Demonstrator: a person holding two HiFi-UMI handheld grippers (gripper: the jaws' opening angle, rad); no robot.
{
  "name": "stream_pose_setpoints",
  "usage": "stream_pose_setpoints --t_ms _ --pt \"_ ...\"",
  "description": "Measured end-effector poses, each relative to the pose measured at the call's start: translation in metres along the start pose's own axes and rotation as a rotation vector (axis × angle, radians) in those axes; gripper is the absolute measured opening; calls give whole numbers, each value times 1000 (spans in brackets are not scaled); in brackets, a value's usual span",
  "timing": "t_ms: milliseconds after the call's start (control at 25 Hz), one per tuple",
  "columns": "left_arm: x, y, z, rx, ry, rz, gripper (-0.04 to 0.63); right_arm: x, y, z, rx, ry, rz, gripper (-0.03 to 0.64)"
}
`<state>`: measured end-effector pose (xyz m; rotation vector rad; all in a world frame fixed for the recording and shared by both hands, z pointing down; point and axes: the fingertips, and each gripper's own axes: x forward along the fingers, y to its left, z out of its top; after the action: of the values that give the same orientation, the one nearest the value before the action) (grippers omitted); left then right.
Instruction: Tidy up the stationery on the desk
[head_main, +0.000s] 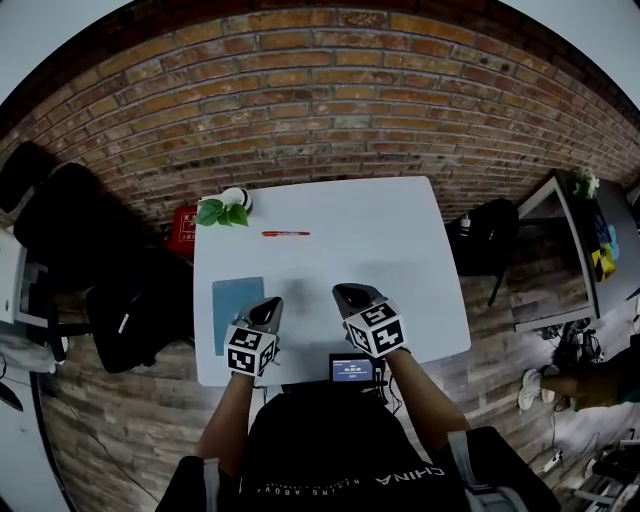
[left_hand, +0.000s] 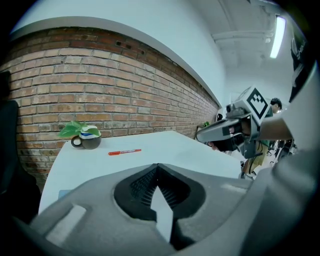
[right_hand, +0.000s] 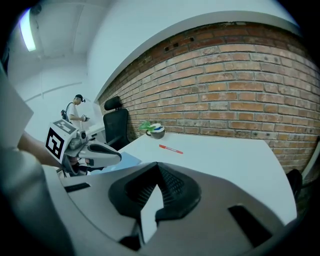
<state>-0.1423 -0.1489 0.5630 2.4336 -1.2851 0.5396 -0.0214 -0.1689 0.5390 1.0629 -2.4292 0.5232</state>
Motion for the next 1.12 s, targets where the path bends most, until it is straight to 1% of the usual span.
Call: stream_pose_setpoints --t_ms 120,240,360,440,480,520,560,600,680,800,920,1120 --pt "-7 4 -1 -43 -18 32 5 2 2 0 3 -2 38 9" --pt "-19 16 -7 -74 -26 95 5 10 7 2 -2 0 84 9" --pt "-35 36 -21 -91 -10 161 5 26 22 -1 -12 18 125 9" --pt "-45 54 -32 -104 8 192 10 40 36 -3 -15 33 147 9" --pt "-49 64 -37 -114 17 203 32 48 44 -3 -15 41 158 9" --pt "-52 73 -41 -124 24 210 67 57 52 -4 -14 49 169 9" --pt "-55 83 -45 -132 30 215 95 66 60 -5 -10 59 180 28" --pt "-58 93 -49 -136 37 220 98 75 68 -7 -3 70 189 53" --pt "-63 112 -60 -143 65 229 108 94 83 -11 12 92 197 61" --pt "-69 138 -80 -162 135 228 149 120 105 -19 39 128 202 92" --pt "-74 151 -100 -190 209 207 183 138 125 -32 71 168 205 132" --pt "-72 162 -126 -214 282 168 189 161 141 -53 95 236 180 160"
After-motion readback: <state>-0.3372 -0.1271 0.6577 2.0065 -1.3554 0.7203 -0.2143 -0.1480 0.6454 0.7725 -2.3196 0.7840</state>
